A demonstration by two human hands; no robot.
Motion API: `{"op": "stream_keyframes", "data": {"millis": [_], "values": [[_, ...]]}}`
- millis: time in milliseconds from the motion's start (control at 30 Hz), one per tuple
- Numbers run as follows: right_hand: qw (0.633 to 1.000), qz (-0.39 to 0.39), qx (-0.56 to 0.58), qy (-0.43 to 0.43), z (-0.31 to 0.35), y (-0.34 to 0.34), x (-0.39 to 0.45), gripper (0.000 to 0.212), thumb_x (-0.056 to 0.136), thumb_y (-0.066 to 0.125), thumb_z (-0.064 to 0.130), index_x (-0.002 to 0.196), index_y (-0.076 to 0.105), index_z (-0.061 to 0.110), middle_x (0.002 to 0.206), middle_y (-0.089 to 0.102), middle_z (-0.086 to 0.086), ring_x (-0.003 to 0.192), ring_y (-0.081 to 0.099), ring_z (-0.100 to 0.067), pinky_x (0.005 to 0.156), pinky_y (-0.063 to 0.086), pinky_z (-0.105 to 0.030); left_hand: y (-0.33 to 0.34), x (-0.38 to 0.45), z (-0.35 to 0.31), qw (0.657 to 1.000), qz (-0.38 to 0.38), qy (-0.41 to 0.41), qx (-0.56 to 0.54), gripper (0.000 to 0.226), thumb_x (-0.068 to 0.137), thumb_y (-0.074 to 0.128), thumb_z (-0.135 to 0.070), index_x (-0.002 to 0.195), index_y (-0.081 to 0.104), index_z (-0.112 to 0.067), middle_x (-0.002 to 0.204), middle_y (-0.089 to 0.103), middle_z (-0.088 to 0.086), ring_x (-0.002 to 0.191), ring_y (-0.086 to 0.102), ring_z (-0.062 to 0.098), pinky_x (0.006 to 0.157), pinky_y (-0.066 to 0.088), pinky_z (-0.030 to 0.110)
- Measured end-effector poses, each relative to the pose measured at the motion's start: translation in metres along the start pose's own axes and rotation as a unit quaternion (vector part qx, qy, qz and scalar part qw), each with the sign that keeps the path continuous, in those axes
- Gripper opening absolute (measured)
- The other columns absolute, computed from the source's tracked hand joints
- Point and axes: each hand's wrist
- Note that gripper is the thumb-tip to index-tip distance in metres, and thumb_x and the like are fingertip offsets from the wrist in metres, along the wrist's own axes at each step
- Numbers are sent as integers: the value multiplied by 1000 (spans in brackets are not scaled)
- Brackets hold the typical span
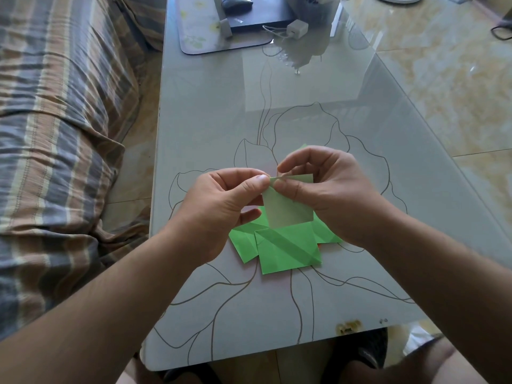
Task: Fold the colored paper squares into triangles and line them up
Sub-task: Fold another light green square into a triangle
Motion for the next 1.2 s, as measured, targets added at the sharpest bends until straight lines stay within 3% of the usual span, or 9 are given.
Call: {"op": "stream_keyframes", "data": {"millis": [167,333,600,700,867,967,1133,1200], "values": [[1000,-2,-24,-4,-2,-1,1,11,87,80,8,92,76,17,89,72,-6,79,67,-19,74,57,-37,0,0,1,1000,-7,9,20,28,77,74,-32,98,76,-13,93,78,9,86,73,19,82,54,38],[1000,-8,-27,-3,-2,0,2,15,89,78,5,85,78,20,88,74,-5,79,70,-19,76,59,-39,1,0,2,1000,-9,6,27,21,84,72,-29,99,75,-13,94,78,9,86,73,20,84,56,39],[998,-31,-45,4,-5,-2,3,7,79,81,16,85,79,20,94,74,-19,80,68,-28,83,59,-59,1,1,5,998,-20,22,59,10,95,69,-20,98,76,-12,95,79,13,84,73,21,79,58,33],[999,-17,-43,10,-6,-3,3,8,81,80,17,88,78,20,88,72,-13,79,67,-27,81,59,-57,1,1,5,997,-25,25,63,11,94,70,-20,97,76,-12,96,79,15,85,73,22,81,59,37],[999,-12,-37,12,-6,-3,2,12,88,79,7,92,75,18,79,69,-2,74,64,-20,72,55,-40,2,1,5,997,-26,27,60,8,94,70,-16,98,74,-10,92,79,10,84,74,21,91,58,47],[999,-21,-38,19,-5,-2,2,11,90,78,4,94,75,14,78,70,-3,73,66,-19,68,57,-33,2,0,5,997,-24,38,58,8,93,72,-12,101,75,-11,99,78,16,90,73,30,96,56,54],[998,-23,-53,16,-5,0,2,8,90,77,3,92,77,10,93,74,-22,79,67,-26,82,60,-52,3,1,7,994,-42,74,68,8,87,80,-12,94,80,-14,97,78,16,103,71,44,99,54,63],[998,-19,-63,14,-5,0,2,10,90,76,2,91,79,11,93,75,-19,79,67,-23,81,60,-48,3,1,8,994,-46,78,69,7,88,79,-9,93,81,-14,97,79,16,103,72,43,98,54,62]]}}
Point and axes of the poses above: each hand's wrist, its own x-axis towards the middle knuckle, its own y-axis out of the palm, z = x × y
